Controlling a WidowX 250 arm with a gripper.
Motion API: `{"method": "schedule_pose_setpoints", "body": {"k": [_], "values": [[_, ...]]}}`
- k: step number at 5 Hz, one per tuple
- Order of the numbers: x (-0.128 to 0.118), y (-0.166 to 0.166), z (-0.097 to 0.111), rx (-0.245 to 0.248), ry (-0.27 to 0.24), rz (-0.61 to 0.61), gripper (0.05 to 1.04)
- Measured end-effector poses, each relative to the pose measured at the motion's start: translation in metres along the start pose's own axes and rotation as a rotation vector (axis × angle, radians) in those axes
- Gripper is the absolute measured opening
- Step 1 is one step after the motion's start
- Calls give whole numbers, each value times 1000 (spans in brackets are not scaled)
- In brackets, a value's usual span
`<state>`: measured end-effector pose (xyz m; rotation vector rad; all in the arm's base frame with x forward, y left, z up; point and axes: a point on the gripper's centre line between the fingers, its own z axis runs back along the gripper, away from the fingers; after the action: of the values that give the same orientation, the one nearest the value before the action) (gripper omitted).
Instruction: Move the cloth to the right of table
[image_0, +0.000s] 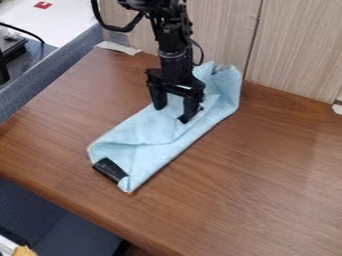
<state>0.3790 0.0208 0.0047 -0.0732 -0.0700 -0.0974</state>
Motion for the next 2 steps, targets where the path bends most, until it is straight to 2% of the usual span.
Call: {"method": "schedule_pose_setpoints", "body": {"k": [1,2], "values": [[5,-4,21,-15,-46,1,999],[5,-2,49,1,-103,3,999]]}}
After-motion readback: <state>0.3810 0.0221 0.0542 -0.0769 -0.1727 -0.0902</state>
